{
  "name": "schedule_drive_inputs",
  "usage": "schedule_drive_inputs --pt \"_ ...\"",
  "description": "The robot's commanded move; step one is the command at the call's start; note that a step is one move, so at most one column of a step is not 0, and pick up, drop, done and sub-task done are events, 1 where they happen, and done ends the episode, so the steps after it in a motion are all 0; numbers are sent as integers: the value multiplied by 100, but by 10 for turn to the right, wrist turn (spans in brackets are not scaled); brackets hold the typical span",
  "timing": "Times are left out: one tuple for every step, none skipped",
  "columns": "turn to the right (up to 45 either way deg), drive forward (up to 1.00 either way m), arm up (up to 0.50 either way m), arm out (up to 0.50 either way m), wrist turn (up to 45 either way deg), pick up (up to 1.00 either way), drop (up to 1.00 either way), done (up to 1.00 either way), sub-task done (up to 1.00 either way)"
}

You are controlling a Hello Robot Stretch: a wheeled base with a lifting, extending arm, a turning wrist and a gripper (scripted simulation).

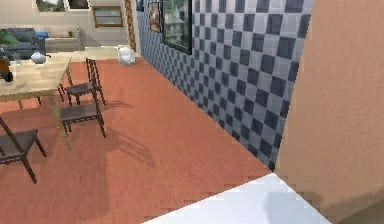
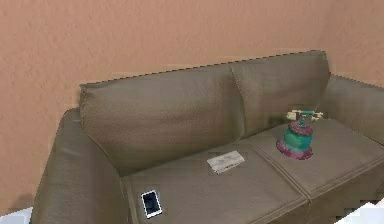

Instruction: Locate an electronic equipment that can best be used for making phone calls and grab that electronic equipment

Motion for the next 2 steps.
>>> schedule_drive_inputs --pt "-120 0 0 0 0 0 0 0 0" --pt "0 0 50 0 0 0 0 0 0"
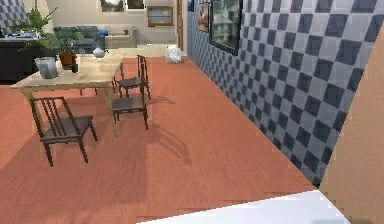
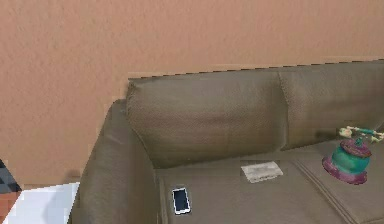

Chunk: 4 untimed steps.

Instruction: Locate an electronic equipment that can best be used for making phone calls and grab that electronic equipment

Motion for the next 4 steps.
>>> schedule_drive_inputs --pt "0 0 12 0 0 0 0 0 0" --pt "0 0 0 28 0 0 0 0 0" --pt "0 0 0 0 450 0 0 0 0" --pt "0 0 0 0 450 0 0 0 0"
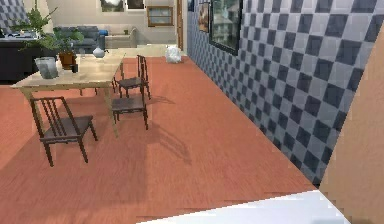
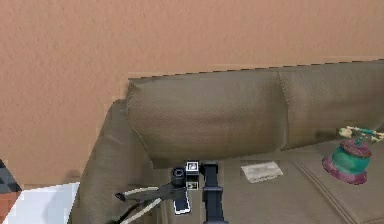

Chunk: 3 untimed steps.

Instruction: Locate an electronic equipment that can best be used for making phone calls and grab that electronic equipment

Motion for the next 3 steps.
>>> schedule_drive_inputs --pt "0 0 0 0 450 0 0 0 0" --pt "0 0 0 0 300 0 0 0 0" --pt "0 0 -30 0 0 0 0 0 0"
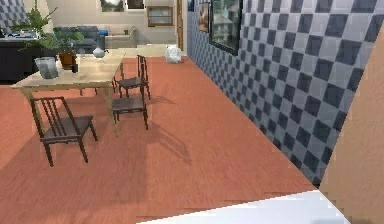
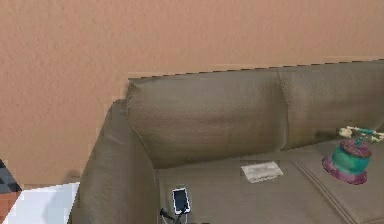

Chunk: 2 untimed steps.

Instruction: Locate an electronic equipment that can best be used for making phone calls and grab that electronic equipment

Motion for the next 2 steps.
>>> schedule_drive_inputs --pt "0 0 0 0 0 100 0 0 0" --pt "0 0 10 0 0 0 0 0 0"
